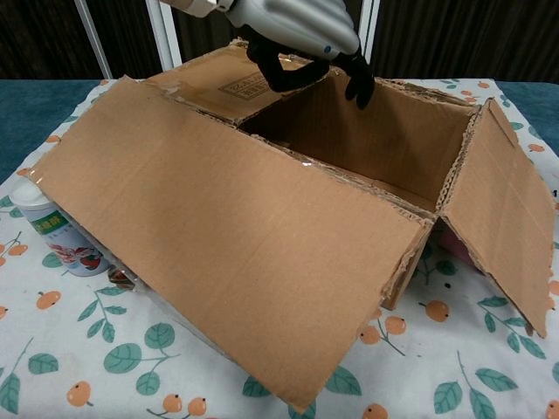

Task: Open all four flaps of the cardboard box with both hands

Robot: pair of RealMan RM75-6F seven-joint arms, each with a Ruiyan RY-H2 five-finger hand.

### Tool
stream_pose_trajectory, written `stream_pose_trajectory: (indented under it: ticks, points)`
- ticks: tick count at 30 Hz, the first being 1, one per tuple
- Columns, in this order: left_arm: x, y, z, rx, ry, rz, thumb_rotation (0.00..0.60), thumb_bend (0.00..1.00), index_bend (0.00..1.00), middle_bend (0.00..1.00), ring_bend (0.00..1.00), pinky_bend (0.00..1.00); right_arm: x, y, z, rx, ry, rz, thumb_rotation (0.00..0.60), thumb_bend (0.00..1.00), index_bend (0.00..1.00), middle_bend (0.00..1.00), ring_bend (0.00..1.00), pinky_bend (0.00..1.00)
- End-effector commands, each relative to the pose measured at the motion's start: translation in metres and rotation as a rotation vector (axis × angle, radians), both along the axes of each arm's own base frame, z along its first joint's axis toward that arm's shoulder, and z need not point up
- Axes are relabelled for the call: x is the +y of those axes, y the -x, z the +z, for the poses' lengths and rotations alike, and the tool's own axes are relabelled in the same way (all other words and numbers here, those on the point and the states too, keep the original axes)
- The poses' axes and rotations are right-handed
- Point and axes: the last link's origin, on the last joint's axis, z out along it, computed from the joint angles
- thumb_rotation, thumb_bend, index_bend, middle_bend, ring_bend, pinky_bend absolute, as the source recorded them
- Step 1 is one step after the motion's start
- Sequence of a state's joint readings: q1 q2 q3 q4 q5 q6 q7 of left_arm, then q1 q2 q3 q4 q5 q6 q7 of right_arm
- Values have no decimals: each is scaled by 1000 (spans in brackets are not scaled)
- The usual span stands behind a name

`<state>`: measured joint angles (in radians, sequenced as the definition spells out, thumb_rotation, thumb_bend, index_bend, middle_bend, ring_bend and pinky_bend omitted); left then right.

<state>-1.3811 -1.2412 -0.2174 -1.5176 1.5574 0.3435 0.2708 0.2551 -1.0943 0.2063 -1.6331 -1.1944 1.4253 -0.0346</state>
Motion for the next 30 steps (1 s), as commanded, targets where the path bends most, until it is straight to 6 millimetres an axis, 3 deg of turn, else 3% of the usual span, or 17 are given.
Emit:
stream_pose_trajectory:
  ticks: [1,17,30]
  points:
    - [-1,-1,-3,4,5,-9,600,927,255,284,209,313,0,0,0,0,-1,0,600,442,0,0,39,226]
    - [-6,17,-6,60,26,-8,600,954,340,372,274,358,0,-1,0,-18,-5,6,600,470,0,0,40,226]
    - [-11,27,-12,27,51,16,600,953,329,354,269,346,1,-2,-2,-35,-16,9,600,482,0,0,40,225]
